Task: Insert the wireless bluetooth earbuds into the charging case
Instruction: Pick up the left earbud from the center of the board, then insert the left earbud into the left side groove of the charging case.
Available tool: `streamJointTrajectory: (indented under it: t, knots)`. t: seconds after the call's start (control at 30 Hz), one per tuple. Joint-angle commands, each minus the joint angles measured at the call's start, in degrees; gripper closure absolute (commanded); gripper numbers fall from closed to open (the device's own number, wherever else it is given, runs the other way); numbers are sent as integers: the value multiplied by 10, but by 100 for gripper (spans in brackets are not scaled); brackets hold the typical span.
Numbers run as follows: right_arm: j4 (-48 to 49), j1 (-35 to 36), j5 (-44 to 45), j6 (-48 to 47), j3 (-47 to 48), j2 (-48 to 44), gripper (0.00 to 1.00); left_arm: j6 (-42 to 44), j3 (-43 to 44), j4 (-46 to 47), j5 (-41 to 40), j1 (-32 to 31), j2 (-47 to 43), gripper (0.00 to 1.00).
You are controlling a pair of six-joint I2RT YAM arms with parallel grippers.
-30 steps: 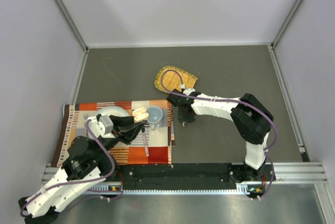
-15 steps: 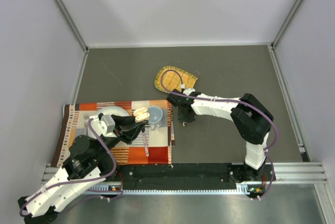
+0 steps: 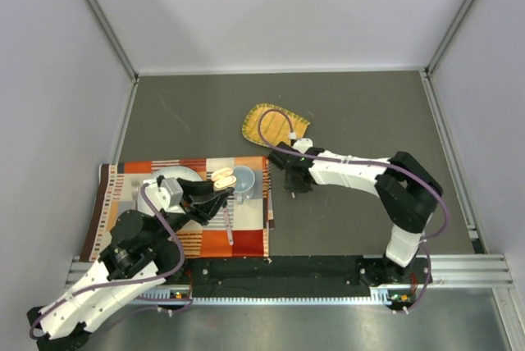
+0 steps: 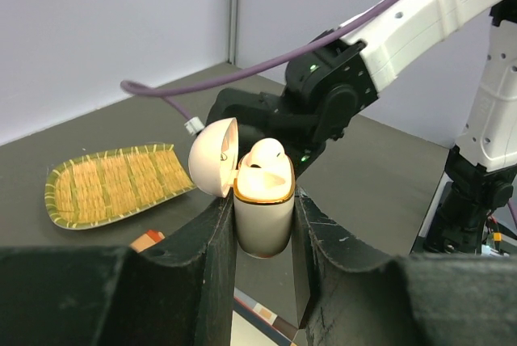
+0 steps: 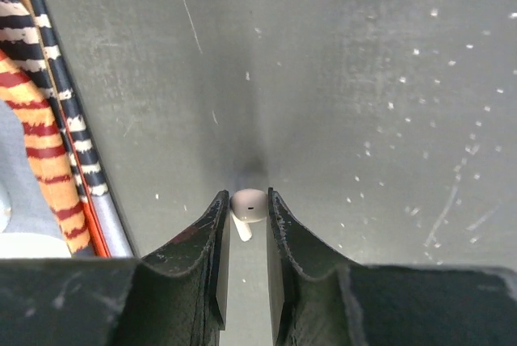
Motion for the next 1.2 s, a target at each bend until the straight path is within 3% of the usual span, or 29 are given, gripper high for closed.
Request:
streamJointTrajectory:
  t: [0.0, 0.33, 0.53, 0.7, 0.97, 1.17]
  knots:
    - [32, 1, 41, -10, -29, -105, 100, -15, 4, 54, -5, 0, 13, 100]
    - [104, 14, 130, -9, -142, -341, 100, -27, 10, 69, 20, 0, 45, 100]
    - [277, 60, 183, -72, -249, -499, 100, -42, 10, 90, 30, 1, 63, 100]
    - [355, 80, 186, -145, -290, -562, 100, -53, 10, 110, 36, 1, 74, 100]
    - [572, 124, 187, -295, -354, -647, 100, -64, 7, 131, 40, 0, 94, 100]
    - [693, 142, 112, -399, -403, -670, 100, -65, 6, 148, 44, 0, 112, 100]
